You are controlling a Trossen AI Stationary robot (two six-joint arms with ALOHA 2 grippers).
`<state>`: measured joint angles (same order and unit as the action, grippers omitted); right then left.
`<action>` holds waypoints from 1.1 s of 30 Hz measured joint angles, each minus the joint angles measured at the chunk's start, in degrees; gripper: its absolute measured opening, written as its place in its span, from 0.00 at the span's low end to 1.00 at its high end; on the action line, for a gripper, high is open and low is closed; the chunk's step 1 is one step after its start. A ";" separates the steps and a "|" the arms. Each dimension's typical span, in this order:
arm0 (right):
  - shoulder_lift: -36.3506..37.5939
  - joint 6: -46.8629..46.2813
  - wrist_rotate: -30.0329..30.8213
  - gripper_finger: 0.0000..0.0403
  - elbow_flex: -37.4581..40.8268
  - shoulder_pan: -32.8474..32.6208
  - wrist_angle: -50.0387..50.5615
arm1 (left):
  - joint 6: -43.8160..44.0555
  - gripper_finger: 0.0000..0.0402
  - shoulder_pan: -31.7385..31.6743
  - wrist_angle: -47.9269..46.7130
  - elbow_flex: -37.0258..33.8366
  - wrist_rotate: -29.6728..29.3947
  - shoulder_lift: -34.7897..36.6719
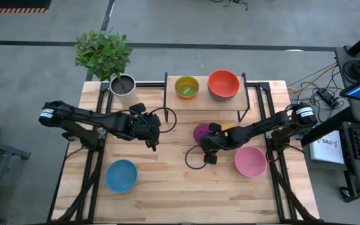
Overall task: Place and stack bowls onto a shelf
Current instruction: Stack the small purple bowl on top of the small green bowl on the shelf
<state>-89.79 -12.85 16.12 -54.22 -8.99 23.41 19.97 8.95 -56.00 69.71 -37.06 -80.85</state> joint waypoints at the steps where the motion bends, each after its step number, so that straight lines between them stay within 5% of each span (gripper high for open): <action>1: -0.50 0.42 -0.02 0.40 -0.33 0.01 0.10 | 0.00 0.32 0.00 0.02 0.00 -0.03 0.02; 7: -2.59 1.46 0.24 0.27 -1.35 0.15 -0.03 | 0.00 0.32 -0.04 0.48 0.00 -0.35 0.02; 12: -3.32 1.37 0.14 0.05 -1.31 0.15 -0.12 | -0.02 0.32 0.11 1.66 0.00 -7.16 0.02; 16: -2.70 1.08 -1.31 0.03 -1.31 0.15 0.05 | -3.07 0.32 0.77 3.71 0.00 -12.75 0.38; 22: 0.26 4.42 -7.03 0.02 -5.90 0.11 0.41 | -15.98 0.32 0.76 9.08 -1.53 -12.85 3.58; 25: 0.52 8.11 -8.83 0.02 -10.46 -0.02 1.43 | -23.98 0.32 0.04 18.02 -5.69 -7.21 8.13; 30: 0.08 16.29 -8.63 0.02 -21.02 -0.24 8.01 | -34.84 0.32 -1.24 41.43 -17.64 10.39 17.94; 33: 0.06 21.44 -8.66 0.02 -26.61 0.44 11.26 | -37.20 0.31 -1.46 52.20 -23.64 12.30 23.02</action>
<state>-89.73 8.59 7.45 -80.83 -8.55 34.66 -17.23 7.49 -3.81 46.08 -24.76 -57.83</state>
